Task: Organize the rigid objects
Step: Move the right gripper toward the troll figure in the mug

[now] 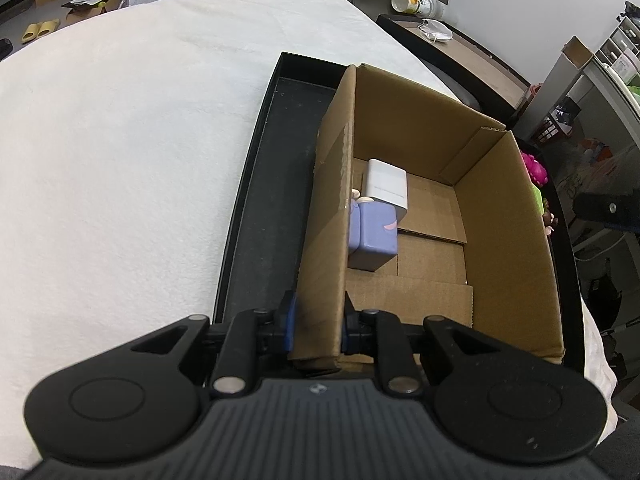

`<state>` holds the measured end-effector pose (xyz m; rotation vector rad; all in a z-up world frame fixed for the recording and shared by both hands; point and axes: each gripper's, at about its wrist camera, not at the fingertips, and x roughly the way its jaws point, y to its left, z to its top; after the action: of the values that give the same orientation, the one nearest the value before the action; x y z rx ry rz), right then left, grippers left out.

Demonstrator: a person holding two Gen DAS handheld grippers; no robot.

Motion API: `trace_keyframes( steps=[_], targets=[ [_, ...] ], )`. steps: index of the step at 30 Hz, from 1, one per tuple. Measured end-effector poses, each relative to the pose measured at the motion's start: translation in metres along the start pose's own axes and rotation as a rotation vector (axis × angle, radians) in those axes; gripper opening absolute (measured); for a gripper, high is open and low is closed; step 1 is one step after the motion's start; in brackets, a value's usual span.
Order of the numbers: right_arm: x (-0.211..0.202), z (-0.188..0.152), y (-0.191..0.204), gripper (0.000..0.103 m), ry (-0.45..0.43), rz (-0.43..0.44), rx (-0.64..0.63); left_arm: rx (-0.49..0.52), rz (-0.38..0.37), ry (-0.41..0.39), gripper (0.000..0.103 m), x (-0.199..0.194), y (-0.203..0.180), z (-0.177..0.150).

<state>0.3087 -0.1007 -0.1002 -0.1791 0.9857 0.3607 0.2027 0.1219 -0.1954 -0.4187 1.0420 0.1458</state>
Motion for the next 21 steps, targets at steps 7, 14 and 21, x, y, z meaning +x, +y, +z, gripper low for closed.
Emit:
trace_keyframes(
  steps=[7, 14, 21],
  targets=[
    [0.002, -0.013, -0.019, 0.062, 0.010, -0.015, 0.010, 0.002, 0.010, 0.001, 0.018, 0.000, -0.002, 0.000],
    [0.009, -0.026, -0.033, 0.062, 0.021, -0.022, 0.029, -0.006, 0.014, 0.004, 0.018, 0.000, -0.002, 0.000],
    [0.020, -0.039, -0.046, 0.066, 0.019, -0.017, 0.054, 0.006, 0.029, 0.004, 0.017, 0.001, -0.005, 0.000]
  ],
)
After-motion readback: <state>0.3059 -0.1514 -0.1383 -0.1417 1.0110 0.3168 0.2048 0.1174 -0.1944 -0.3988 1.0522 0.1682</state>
